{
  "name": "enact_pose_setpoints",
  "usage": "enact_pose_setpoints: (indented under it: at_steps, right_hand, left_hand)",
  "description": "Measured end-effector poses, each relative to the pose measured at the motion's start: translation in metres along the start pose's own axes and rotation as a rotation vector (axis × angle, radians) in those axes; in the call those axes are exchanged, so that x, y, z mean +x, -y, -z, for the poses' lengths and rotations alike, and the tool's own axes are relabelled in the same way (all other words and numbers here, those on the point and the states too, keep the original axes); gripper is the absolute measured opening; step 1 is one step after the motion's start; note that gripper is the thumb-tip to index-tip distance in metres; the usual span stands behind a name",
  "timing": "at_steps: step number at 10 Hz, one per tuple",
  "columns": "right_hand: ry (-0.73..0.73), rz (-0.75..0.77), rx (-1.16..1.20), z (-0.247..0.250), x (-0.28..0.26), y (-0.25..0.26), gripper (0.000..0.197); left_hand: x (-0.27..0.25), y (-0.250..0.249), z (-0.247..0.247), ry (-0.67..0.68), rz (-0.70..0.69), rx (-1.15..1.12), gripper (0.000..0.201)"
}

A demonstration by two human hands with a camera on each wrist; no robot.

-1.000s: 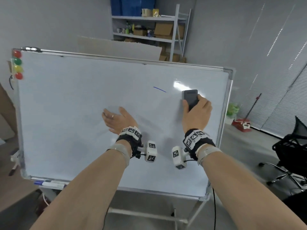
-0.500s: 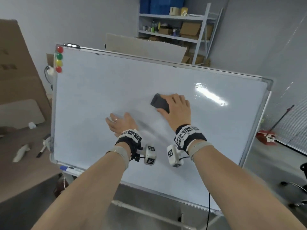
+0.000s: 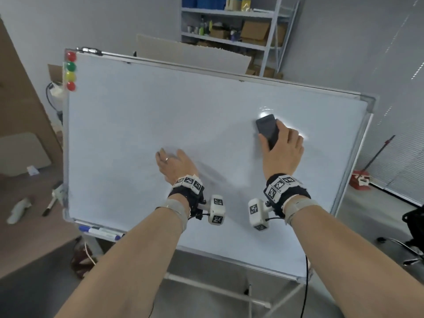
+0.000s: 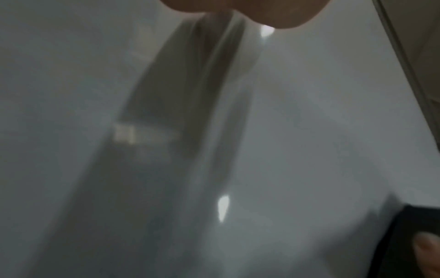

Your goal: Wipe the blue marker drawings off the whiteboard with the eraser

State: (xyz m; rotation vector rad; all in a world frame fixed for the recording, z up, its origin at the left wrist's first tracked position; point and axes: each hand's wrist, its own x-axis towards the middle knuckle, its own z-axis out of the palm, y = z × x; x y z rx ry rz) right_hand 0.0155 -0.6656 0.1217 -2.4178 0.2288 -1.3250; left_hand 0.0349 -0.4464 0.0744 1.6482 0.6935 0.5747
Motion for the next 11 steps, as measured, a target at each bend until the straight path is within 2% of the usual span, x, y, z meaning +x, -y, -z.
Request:
enact_pose_setpoints:
  at_steps: [2, 3, 4, 5, 6, 7, 8, 9, 10, 11]
  right_hand:
    - [0.339, 0.427, 0.035, -0.051, -0.075, 0.079, 0.05]
    - [0.529, 0.527, 0.074, -0.075, -0.123, 0.106, 0.051]
    - [0.698, 0.626, 0.099, -0.094, -0.17, 0.125, 0.05]
    - [0.792, 0.643, 0.132, -0.103, -0.207, 0.135, 0.049]
    - [0.841, 0.661, 0.135, -0.109, -0.233, 0.143, 0.048]
    - [0.971, 0.712, 0.134, -0.116, -0.259, 0.151, 0.044]
    - [1.066, 0.743, 0.127, -0.123, -0.281, 0.156, 0.036]
    - [1.131, 0.757, 0.114, -0.131, -0.3, 0.16, 0.032]
    - [1.125, 0.711, 0.142, -0.138, -0.313, 0.164, 0.029]
    - [0.998, 0.751, 0.11, -0.145, -0.325, 0.167, 0.039]
  left_hand:
    - [0.038, 0.069, 0.074, -0.14, 0.181, 0.061, 0.057]
    - [0.052, 0.114, 0.12, -0.183, 0.331, 0.149, 0.055]
    - [0.056, 0.153, 0.156, -0.165, 0.552, 0.169, 0.054]
    - [0.054, 0.182, 0.171, -0.101, 0.698, 0.136, 0.054]
    - [0.051, 0.205, 0.178, -0.066, 0.744, 0.105, 0.054]
    - [0.049, 0.224, 0.185, -0.034, 0.787, 0.079, 0.059]
    - [0.055, 0.253, 0.185, -0.006, 0.816, -0.056, 0.069]
    - [0.054, 0.264, 0.189, 0.064, 0.861, -0.231, 0.061]
    - [0.05, 0.259, 0.194, 0.132, 0.916, -0.43, 0.046]
    - [0.049, 0.26, 0.196, 0.148, 0.886, -0.462, 0.045]
